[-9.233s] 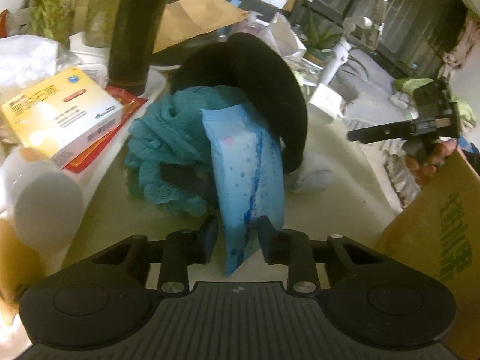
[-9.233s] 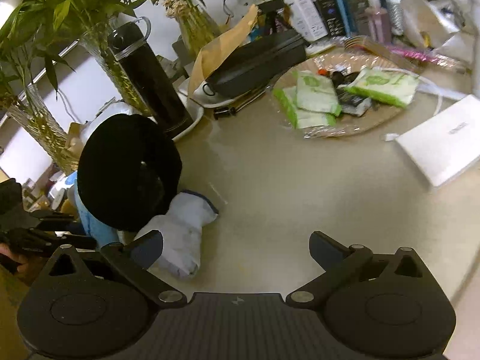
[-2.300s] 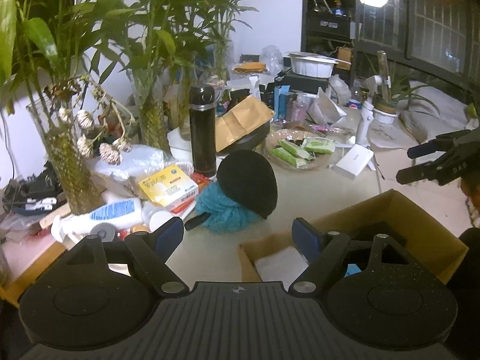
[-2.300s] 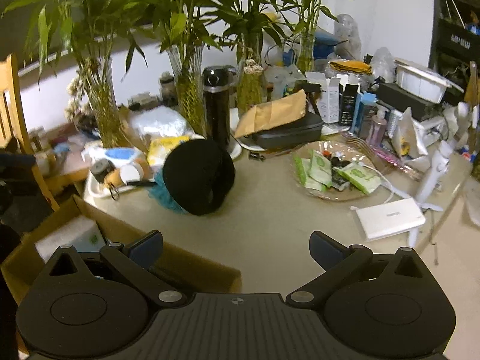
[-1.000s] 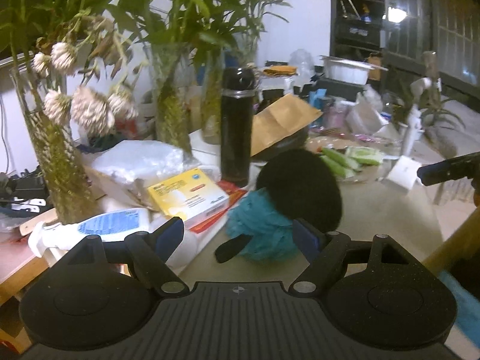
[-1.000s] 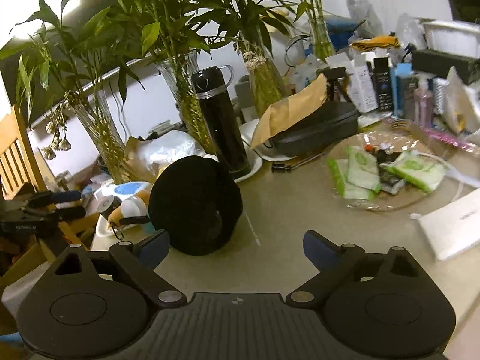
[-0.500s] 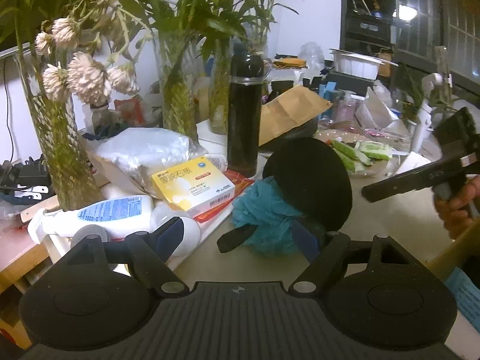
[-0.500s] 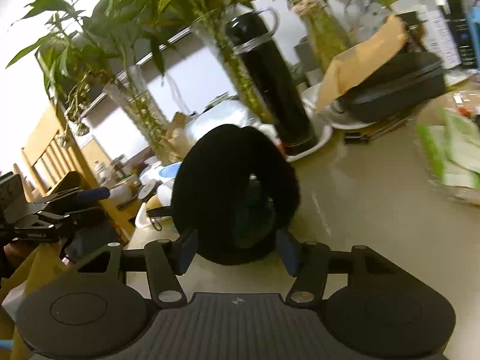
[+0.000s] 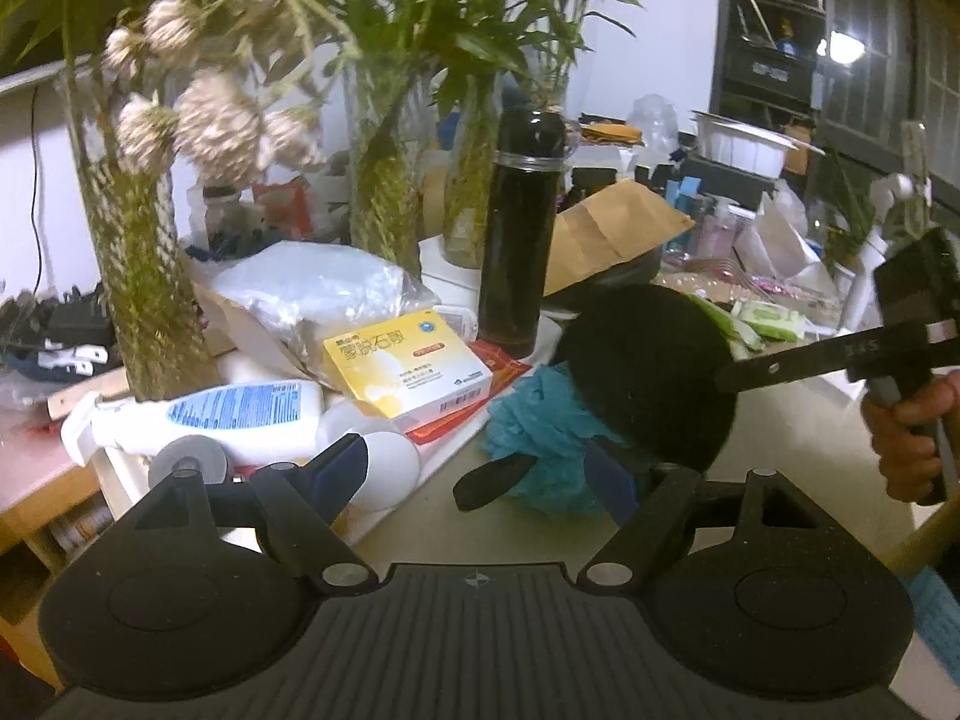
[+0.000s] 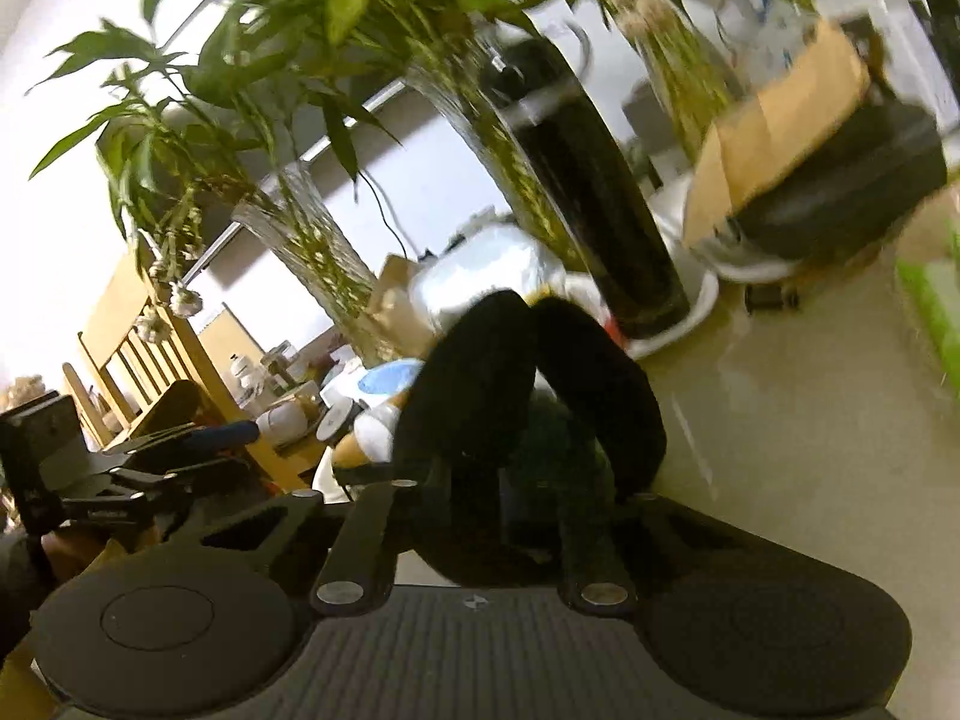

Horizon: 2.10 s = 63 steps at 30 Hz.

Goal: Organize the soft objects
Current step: 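Grasp the black round foam pad with the right tool, then grasp the teal mesh bath pouf with the left tool while the right tool holds the black pad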

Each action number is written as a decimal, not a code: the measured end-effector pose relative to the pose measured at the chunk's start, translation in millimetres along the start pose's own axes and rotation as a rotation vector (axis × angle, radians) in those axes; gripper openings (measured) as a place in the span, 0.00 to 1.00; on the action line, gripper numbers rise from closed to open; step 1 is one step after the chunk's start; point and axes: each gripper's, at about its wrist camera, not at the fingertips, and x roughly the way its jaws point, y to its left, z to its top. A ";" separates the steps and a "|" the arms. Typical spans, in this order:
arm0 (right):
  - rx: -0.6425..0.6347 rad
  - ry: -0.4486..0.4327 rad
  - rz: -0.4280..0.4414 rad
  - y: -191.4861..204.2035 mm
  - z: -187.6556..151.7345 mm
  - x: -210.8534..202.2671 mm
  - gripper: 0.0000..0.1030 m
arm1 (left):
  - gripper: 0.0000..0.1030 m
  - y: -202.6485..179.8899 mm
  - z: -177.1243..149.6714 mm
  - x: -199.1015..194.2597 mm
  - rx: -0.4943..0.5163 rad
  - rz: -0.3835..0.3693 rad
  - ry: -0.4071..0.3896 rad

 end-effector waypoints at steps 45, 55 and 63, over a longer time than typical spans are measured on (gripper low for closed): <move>-0.070 0.151 -0.396 13.5 -34.2 -42.8 0.11 | 0.77 -9.3 14.7 80.2 0.113 -0.174 0.115; -0.092 0.149 -0.389 25.5 -36.0 -44.3 0.11 | 0.64 6.7 23.3 108.1 -0.092 -0.255 0.170; -0.099 0.138 -0.413 24.1 -35.1 -45.5 0.11 | 0.15 6.4 25.5 123.6 -0.132 -0.291 0.209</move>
